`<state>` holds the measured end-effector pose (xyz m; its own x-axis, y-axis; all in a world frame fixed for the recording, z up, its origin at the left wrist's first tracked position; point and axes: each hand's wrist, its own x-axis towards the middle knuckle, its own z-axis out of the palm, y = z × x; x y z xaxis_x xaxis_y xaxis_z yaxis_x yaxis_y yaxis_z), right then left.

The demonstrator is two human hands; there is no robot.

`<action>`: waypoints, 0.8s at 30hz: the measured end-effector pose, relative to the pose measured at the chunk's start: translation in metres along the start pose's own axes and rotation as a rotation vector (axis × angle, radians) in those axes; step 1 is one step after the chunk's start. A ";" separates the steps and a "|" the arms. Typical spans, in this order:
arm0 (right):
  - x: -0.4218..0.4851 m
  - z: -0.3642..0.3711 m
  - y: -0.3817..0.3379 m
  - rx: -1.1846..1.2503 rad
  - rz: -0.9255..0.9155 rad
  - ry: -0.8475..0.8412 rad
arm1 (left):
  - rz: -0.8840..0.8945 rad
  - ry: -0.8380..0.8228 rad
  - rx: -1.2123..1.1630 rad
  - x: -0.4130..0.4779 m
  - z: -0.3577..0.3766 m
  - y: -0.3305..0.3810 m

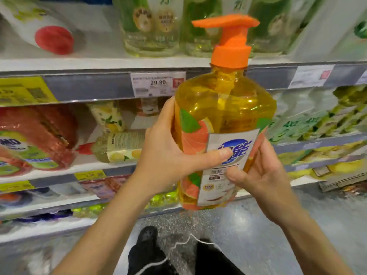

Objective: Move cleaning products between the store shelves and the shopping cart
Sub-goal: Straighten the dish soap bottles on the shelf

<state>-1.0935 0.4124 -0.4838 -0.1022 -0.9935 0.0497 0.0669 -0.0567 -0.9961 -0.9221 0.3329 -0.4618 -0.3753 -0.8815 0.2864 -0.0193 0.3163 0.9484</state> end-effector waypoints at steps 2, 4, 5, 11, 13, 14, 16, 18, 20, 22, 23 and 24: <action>0.003 -0.024 0.012 -0.037 0.021 -0.045 | 0.007 -0.004 0.007 -0.001 0.018 -0.012; 0.006 -0.043 0.026 -0.065 0.035 -0.055 | 0.005 -0.023 0.014 0.000 0.034 -0.025; 0.008 -0.052 0.034 -0.085 0.041 -0.053 | 0.001 -0.036 0.012 0.001 0.041 -0.032; 0.025 -0.076 0.070 -0.156 0.040 -0.023 | -0.038 -0.121 0.030 0.016 0.062 -0.071; 0.034 -0.080 0.079 -0.210 0.028 0.000 | -0.021 -0.156 0.071 0.025 0.062 -0.082; 0.039 -0.082 0.083 -0.243 0.013 0.001 | -0.013 -0.172 0.083 0.030 0.062 -0.086; 0.052 -0.086 0.091 -0.324 -0.017 -0.013 | 0.006 -0.196 0.108 0.039 0.062 -0.091; 0.061 -0.088 0.096 -0.384 -0.035 -0.037 | 0.030 -0.207 0.132 0.046 0.062 -0.097; 0.069 -0.090 0.101 -0.424 -0.061 -0.044 | 0.038 -0.203 0.144 0.051 0.061 -0.104; 0.076 -0.092 0.106 -0.455 -0.075 -0.048 | 0.020 -0.204 0.153 0.055 0.061 -0.110; 0.079 -0.093 0.108 -0.469 -0.086 -0.053 | -0.005 -0.207 0.151 0.057 0.061 -0.112; 0.083 -0.094 0.110 -0.486 -0.099 -0.055 | -0.031 -0.212 0.153 0.060 0.061 -0.115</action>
<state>-1.1883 0.3327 -0.5963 -0.0314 -0.9902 0.1360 -0.4120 -0.1112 -0.9044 -0.9987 0.2647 -0.5615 -0.5575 -0.8040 0.2071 -0.1677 0.3533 0.9203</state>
